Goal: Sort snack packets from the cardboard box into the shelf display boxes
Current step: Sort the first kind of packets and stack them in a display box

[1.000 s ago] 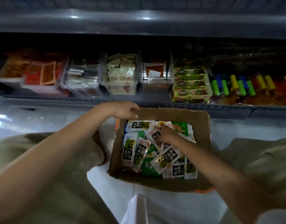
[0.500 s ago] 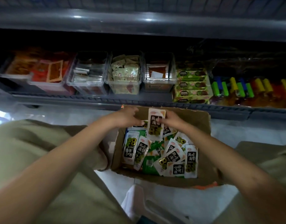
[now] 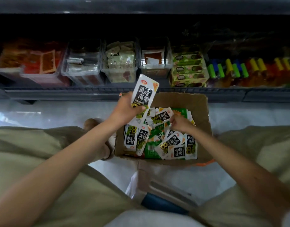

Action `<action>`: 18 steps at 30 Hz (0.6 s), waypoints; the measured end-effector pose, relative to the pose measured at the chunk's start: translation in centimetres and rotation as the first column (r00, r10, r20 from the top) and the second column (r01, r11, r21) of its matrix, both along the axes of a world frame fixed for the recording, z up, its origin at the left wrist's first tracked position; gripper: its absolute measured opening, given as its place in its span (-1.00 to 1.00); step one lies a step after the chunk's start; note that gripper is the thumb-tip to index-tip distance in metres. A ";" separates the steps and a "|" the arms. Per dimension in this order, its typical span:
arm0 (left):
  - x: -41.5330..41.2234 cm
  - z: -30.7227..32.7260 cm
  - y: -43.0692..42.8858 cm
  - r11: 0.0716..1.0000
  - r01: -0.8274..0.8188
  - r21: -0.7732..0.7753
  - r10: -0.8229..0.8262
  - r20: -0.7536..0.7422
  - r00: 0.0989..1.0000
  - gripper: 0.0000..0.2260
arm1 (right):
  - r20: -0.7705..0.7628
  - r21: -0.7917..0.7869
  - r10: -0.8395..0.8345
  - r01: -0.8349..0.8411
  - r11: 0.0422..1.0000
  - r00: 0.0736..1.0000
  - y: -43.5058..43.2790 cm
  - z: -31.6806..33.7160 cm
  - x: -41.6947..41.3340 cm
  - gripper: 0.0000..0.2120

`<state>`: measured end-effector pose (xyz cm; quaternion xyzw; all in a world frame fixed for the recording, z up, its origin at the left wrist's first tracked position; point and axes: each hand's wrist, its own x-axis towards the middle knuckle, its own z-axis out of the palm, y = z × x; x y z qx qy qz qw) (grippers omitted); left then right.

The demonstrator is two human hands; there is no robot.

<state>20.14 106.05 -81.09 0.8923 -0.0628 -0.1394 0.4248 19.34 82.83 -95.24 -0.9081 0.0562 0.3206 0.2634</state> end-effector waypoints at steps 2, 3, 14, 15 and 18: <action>0.4 0.4 0.1 1.000 -0.009 0.004 0.009 0.028 1.000 -0.70 | -0.104 -0.167 0.168 -0.183 0.969 0.980 -1.2 -3.1 -2.2 -0.39; 0.6 0.7 0.2 1.000 -0.007 0.007 0.007 0.041 0.999 -0.68 | -0.092 -0.219 0.204 -0.219 0.951 0.975 -1.4 -4.0 -3.2 -0.29; -0.5 2.0 -0.4 0.993 -0.093 -0.075 0.108 0.233 0.966 -0.65 | -0.014 -0.183 0.075 -0.076 0.980 0.997 -2.0 -4.9 -3.8 -0.37; -0.6 2.1 -0.4 0.991 -0.103 -0.082 0.120 0.231 0.966 -0.64 | -0.021 -0.089 0.054 -0.056 0.994 0.998 -2.0 -4.5 -3.2 -0.47; -0.6 2.5 -0.2 0.988 -0.122 -0.090 0.140 0.226 0.964 -0.49 | 0.037 0.126 0.035 -0.040 0.991 0.999 -1.8 -1.0 -0.9 -0.73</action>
